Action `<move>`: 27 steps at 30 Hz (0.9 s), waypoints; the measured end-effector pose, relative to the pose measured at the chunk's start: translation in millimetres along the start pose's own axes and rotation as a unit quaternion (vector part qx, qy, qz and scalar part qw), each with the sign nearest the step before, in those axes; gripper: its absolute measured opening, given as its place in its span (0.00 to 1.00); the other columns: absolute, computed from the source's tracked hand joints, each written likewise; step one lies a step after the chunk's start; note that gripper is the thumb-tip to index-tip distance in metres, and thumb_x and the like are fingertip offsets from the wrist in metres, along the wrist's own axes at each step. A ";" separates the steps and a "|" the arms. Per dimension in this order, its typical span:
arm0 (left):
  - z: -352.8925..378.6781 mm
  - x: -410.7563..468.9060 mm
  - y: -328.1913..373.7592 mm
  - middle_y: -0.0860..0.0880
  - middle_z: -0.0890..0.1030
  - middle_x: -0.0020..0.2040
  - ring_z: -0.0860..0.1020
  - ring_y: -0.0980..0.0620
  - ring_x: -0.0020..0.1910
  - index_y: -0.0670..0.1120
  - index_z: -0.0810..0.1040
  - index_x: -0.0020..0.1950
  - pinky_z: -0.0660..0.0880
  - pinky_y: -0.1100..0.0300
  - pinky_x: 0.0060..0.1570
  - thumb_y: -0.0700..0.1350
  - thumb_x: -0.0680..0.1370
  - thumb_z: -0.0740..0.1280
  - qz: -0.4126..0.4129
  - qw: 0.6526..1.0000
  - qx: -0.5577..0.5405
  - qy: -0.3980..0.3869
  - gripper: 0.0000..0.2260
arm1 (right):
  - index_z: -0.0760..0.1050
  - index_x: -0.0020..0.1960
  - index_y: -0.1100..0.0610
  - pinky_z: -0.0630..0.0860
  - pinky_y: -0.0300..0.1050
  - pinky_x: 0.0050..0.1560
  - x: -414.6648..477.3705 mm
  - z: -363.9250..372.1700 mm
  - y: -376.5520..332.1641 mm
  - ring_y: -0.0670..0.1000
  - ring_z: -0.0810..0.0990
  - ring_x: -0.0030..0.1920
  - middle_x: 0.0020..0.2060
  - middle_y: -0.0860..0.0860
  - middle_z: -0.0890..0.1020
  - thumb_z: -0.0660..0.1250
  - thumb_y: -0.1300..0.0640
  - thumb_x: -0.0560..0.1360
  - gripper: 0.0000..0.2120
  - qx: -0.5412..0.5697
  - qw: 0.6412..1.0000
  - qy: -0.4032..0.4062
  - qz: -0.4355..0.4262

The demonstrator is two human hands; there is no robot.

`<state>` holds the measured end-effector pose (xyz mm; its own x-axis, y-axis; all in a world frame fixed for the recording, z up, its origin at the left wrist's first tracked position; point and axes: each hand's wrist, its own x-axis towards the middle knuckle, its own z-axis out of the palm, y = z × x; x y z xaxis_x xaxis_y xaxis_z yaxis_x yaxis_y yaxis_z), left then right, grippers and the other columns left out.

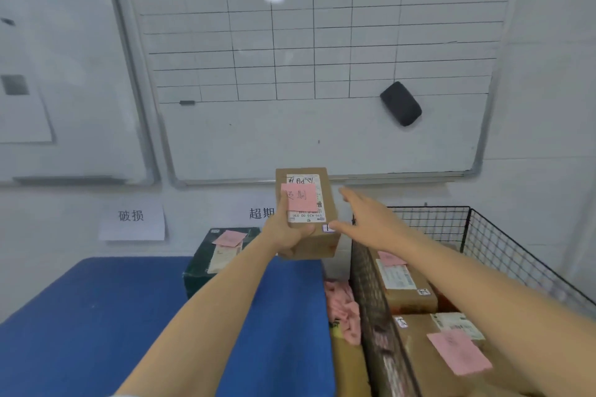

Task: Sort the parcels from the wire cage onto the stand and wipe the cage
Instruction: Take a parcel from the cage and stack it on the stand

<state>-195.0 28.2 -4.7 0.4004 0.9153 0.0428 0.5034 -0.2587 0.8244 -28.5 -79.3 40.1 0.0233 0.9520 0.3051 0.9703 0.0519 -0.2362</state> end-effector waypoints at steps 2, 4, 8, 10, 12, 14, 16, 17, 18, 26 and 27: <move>-7.1 15.1 -18.3 0.50 0.71 0.69 0.71 0.43 0.65 0.58 0.38 0.77 0.75 0.46 0.58 0.54 0.72 0.72 0.004 1.000 0.005 -0.021 0.48 | 0.53 0.77 0.56 0.65 0.49 0.69 15.3 15.4 -14.0 0.53 0.66 0.72 0.74 0.54 0.65 0.64 0.44 0.78 0.35 0.008 1.000 -0.002 0.002; -10.7 26.8 -35.5 0.49 0.70 0.70 0.70 0.44 0.66 0.56 0.37 0.77 0.74 0.46 0.60 0.53 0.73 0.72 0.003 0.999 0.006 -0.040 0.48 | 0.55 0.77 0.56 0.65 0.47 0.68 27.5 31.6 -24.8 0.52 0.66 0.71 0.73 0.53 0.66 0.64 0.46 0.78 0.33 0.017 1.000 -0.006 0.009; -10.9 41.4 -65.3 0.49 0.69 0.71 0.69 0.45 0.68 0.54 0.36 0.77 0.72 0.47 0.63 0.50 0.74 0.72 -0.009 0.997 -0.006 -0.079 0.48 | 0.58 0.76 0.55 0.66 0.48 0.66 44.6 64.9 -34.9 0.53 0.67 0.70 0.71 0.54 0.68 0.65 0.48 0.78 0.31 0.033 0.999 -0.018 0.037; -8.6 45.3 -73.9 0.50 0.69 0.71 0.70 0.45 0.68 0.53 0.35 0.77 0.71 0.48 0.64 0.50 0.74 0.72 -0.018 0.996 -0.011 -0.090 0.48 | 0.58 0.76 0.55 0.67 0.46 0.64 47.9 79.4 -37.4 0.53 0.68 0.69 0.71 0.54 0.69 0.66 0.49 0.77 0.31 0.050 0.997 -0.030 0.047; -5.4 49.4 -79.7 0.51 0.70 0.71 0.70 0.46 0.68 0.52 0.35 0.77 0.71 0.48 0.64 0.50 0.73 0.73 -0.028 0.994 -0.028 -0.101 0.50 | 0.57 0.76 0.54 0.67 0.43 0.61 50.4 90.7 -38.1 0.53 0.69 0.68 0.71 0.53 0.69 0.67 0.50 0.77 0.32 0.060 0.996 -0.041 0.046; -1.5 55.9 -86.8 0.51 0.70 0.70 0.70 0.46 0.68 0.52 0.35 0.77 0.71 0.47 0.64 0.51 0.72 0.74 -0.035 0.993 -0.040 -0.106 0.51 | 0.56 0.76 0.54 0.68 0.42 0.60 54.5 100.4 -35.6 0.54 0.71 0.67 0.70 0.54 0.69 0.66 0.49 0.78 0.32 0.061 0.995 -0.058 0.047; 1.2 60.9 -95.6 0.51 0.71 0.70 0.70 0.46 0.68 0.54 0.36 0.77 0.71 0.46 0.64 0.52 0.72 0.74 -0.046 0.991 -0.034 -0.118 0.51 | 0.56 0.76 0.55 0.68 0.43 0.60 59.2 111.1 -30.2 0.55 0.72 0.66 0.69 0.55 0.70 0.65 0.49 0.78 0.31 0.056 0.993 -0.081 0.059; 2.5 63.3 -100.6 0.51 0.71 0.70 0.70 0.46 0.68 0.55 0.37 0.78 0.72 0.46 0.63 0.53 0.72 0.73 -0.051 0.990 -0.032 -0.125 0.50 | 0.57 0.76 0.55 0.69 0.44 0.60 61.5 117.4 -26.6 0.55 0.72 0.66 0.68 0.56 0.71 0.65 0.48 0.78 0.31 0.055 0.992 -0.092 0.070; 3.5 65.3 -104.7 0.52 0.72 0.70 0.70 0.46 0.67 0.56 0.38 0.78 0.73 0.46 0.62 0.53 0.72 0.73 -0.055 0.989 -0.030 -0.130 0.49 | 0.57 0.75 0.55 0.70 0.46 0.61 63.9 123.8 -22.9 0.55 0.72 0.65 0.68 0.56 0.71 0.65 0.47 0.78 0.31 0.056 0.990 -0.100 0.082; 11.1 78.8 -117.6 0.47 0.50 0.76 0.60 0.40 0.72 0.58 0.34 0.76 0.81 0.48 0.46 0.54 0.74 0.70 -0.115 0.987 -0.012 -0.115 0.48 | 0.58 0.75 0.52 0.72 0.44 0.59 83.7 162.4 -1.8 0.54 0.74 0.62 0.64 0.54 0.75 0.68 0.51 0.75 0.33 0.108 0.983 -0.133 0.071; 12.7 80.6 -117.9 0.48 0.42 0.77 0.56 0.39 0.74 0.56 0.33 0.76 0.82 0.49 0.45 0.54 0.74 0.69 -0.116 0.986 0.001 -0.118 0.48 | 0.58 0.76 0.52 0.71 0.44 0.59 86.4 165.1 0.7 0.53 0.74 0.62 0.64 0.54 0.75 0.69 0.52 0.75 0.33 0.115 0.982 -0.133 0.066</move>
<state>-212.4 128.5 -105.6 0.4402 0.8531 -0.2800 0.6042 -0.0508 0.7952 -65.6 52.8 -86.0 0.0521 0.9985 0.0139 0.8826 -0.0396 -0.4684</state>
